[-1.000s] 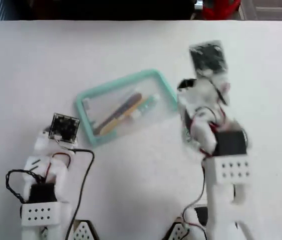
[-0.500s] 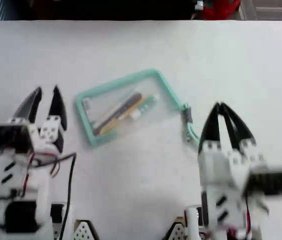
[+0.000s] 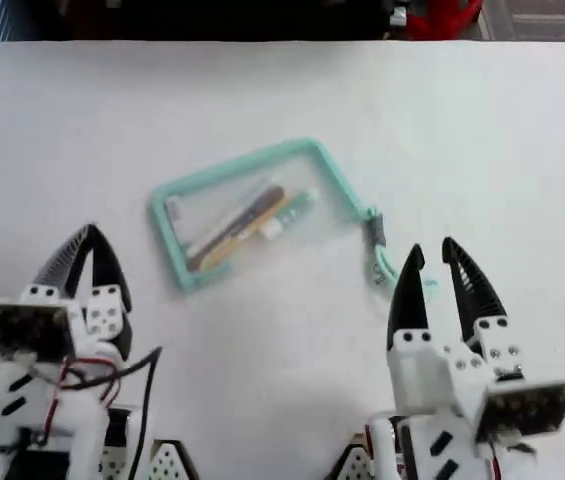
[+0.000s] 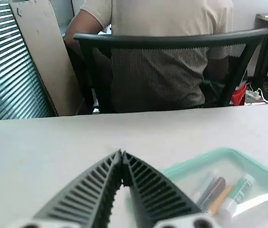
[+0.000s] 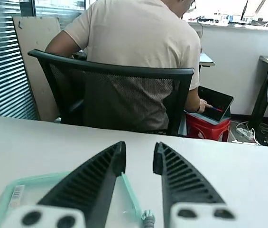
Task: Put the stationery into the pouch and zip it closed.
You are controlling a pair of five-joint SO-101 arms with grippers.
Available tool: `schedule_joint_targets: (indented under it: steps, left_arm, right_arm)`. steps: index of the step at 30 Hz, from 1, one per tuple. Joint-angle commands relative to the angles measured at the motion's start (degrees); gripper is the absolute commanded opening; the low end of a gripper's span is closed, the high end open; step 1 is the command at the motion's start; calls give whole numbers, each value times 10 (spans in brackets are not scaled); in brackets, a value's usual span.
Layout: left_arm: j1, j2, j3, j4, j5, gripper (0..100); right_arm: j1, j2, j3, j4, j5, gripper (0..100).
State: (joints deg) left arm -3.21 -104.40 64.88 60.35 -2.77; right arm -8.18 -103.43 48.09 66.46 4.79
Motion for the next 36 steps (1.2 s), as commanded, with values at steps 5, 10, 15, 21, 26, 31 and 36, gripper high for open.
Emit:
schedule_joint_targets:
  steps: [5,10,15,21,26,31,36]
  left_arm:
    - [-22,0,271,-273,-20,25]
    - [-22,15,323,-302,-47,25]
    - [-26,18,323,-229,-35,26]
    - [-24,18,323,-85,-39,27]
    - [-23,18,323,82,-39,27]
    - [-27,15,322,126,-35,25]
    - [-24,15,322,127,-37,25]
  right_arm:
    - [-4,1,220,-198,8,104]
    - [-3,2,375,-321,9,104]
    - [-3,7,491,-356,5,105]
    - [-2,11,488,-182,4,103]
    - [-7,7,488,27,4,104]
    - [-3,7,488,60,6,102]
    - [0,7,488,60,6,102]
